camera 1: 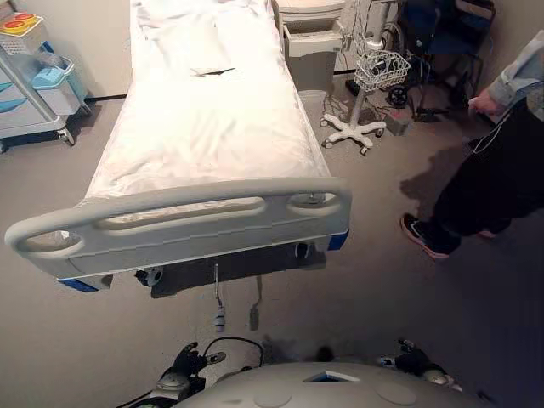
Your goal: Raise the hospital bed
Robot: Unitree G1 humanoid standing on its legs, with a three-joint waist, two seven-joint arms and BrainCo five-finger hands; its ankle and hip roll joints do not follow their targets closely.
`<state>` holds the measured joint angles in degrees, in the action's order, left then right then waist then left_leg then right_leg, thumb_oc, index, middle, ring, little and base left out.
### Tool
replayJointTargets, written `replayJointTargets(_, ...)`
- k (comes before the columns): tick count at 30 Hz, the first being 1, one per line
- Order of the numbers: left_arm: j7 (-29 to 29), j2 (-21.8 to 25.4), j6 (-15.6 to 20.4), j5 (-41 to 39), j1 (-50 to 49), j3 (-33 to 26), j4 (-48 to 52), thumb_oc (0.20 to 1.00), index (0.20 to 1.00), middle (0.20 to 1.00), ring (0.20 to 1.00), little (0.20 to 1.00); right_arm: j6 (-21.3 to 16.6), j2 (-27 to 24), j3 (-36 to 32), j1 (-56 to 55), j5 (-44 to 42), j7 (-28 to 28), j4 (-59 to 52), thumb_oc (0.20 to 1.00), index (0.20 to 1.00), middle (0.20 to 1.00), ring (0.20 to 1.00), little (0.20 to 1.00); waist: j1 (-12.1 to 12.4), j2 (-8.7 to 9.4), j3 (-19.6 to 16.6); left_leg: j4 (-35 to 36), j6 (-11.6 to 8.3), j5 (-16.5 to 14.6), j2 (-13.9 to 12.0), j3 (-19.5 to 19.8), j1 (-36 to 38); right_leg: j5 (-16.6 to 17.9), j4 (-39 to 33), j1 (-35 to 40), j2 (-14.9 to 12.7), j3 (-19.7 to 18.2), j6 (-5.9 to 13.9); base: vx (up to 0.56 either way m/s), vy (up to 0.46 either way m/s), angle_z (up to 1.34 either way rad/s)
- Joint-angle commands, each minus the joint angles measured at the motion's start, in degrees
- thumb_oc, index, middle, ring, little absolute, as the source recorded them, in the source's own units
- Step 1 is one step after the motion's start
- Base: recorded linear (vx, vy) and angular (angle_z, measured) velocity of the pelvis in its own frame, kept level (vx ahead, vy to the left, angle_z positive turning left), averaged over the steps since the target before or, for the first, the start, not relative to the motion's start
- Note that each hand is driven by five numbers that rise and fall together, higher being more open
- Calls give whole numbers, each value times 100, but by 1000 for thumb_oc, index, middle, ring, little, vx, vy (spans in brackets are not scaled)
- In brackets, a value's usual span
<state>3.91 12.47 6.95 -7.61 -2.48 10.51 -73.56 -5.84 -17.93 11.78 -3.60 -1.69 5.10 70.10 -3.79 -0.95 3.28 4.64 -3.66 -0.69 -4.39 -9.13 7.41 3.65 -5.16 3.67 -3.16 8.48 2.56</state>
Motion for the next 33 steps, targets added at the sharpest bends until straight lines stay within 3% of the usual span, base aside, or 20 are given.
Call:
replayJointTargets(1, 68, 118, 48, 31, 287, -129, -272, 1000, 1000, 1000, 1000, 1000, -94, 82, 67, 370, -37, 10, 161, 1000, 1000, 1000, 1000, 1000, -95, 343, 20, 36, 47, 201, 177, 78, -69, 114, 16, 67, -172, -192, 522, -5, -247, 67)
replayJointTargets(7, 71, 160, 67, -108, 336, -180, -184, 1000, 1000, 1000, 1000, 1000, -89, 47, 56, 411, -48, 35, 117, 1000, 1000, 1000, 1000, 1000, -91, 360, 113, 36, 53, 220, 180, 106, -151, 144, 16, -9, -181, -179, 527, -7, 0, 0)
replayJointTargets(14, 262, 281, 137, -300, 800, -8, 5, 1000, 1000, 1000, 1000, 1000, -120, -79, 136, 839, -186, 180, -91, 1000, 1000, 1000, 1000, 1000, -140, 382, 665, -196, 71, 359, 164, 192, -947, 306, 220, -785, -222, -217, 482, -132, -7, 6)
replayJointTargets(28, 397, 290, 171, -466, 1091, 104, 58, 1000, 1000, 1000, 1000, 1000, -144, -132, 266, 1020, -163, 267, -93, 1000, 1000, 1000, 1000, 1000, -174, 352, 820, 19, 35, 503, 151, 236, -1150, 377, 117, -1070, -180, -224, 485, -5, -3, 1)
replayJointTargets(33, 495, 367, 202, -573, 1352, 160, 165, 1000, 1000, 1000, 1000, 1000, -170, -195, 334, 1255, -245, 352, -282, 1000, 1000, 1000, 1000, 1000, -205, 382, 1037, -8, 37, 606, 153, 244, -1525, 455, 251, -1514, -170, -239, 486, -98, -3, -2)
